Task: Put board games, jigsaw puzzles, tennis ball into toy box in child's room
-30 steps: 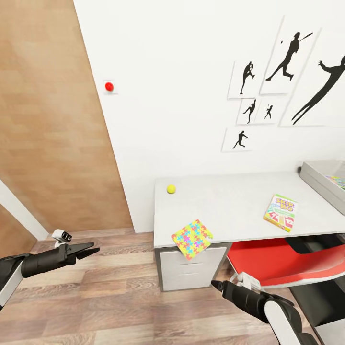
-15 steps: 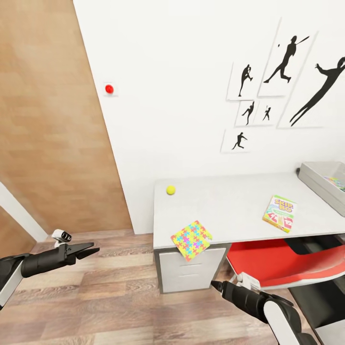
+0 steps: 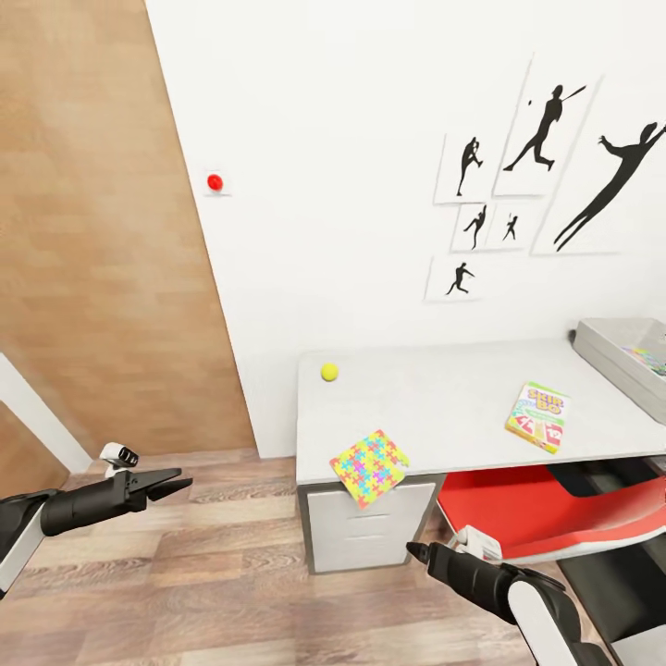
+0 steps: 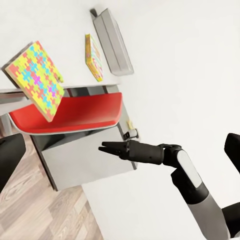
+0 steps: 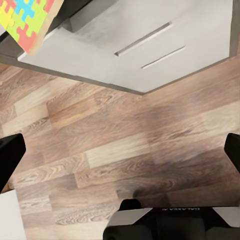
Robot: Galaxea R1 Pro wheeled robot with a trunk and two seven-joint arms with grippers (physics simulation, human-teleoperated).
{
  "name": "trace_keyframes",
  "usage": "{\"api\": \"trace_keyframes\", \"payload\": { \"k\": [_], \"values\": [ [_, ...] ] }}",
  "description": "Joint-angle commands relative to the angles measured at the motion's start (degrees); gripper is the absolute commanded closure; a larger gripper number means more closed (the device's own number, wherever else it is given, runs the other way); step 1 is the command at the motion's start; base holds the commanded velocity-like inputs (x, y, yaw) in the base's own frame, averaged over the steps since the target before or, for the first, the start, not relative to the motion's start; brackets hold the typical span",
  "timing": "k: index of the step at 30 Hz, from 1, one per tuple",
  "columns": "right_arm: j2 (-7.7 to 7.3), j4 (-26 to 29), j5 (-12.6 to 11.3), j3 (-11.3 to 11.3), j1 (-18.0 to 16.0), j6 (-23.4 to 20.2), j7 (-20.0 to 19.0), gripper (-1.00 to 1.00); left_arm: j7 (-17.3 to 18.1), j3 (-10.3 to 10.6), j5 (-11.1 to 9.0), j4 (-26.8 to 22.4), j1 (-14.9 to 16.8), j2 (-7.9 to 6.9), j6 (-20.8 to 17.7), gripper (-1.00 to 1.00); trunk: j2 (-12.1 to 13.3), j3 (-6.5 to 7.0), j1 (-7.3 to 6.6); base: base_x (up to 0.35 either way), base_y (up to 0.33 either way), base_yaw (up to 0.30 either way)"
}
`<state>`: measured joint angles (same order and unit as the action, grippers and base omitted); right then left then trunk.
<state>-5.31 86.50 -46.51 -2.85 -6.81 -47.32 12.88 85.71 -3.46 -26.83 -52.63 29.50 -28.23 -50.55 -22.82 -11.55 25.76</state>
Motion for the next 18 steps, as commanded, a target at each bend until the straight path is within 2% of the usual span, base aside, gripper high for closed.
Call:
{"api": "trace_keyframes", "payload": {
  "k": [1, 8, 18],
  "values": [
    [0.00, 0.1, -0.6, -0.1, 0.0, -0.1, 0.6, -1.00, 0.2, 0.0, -0.1, 0.0, 0.0, -0.01, -0.6, -1.00, -0.1, -0.02, 0.03, -0.069, 0.000, 0.000],
    [0.27, 0.1, -0.6, -0.3, 0.0, -0.1, 0.7, -1.00, 0.2, 0.0, -0.1, 0.0, 0.0, -0.02, -0.6, -1.00, -0.1, 0.65, 0.03, -0.071, 0.000, 0.000],
    [0.21, 0.1, -0.6, -0.3, 0.0, -0.1, 0.7, -1.00, 0.2, 0.0, -0.3, 0.0, 0.1, -0.03, -0.7, -1.00, -0.1, 1.43, 0.03, -0.010, 0.000, 0.000]
  ]
}}
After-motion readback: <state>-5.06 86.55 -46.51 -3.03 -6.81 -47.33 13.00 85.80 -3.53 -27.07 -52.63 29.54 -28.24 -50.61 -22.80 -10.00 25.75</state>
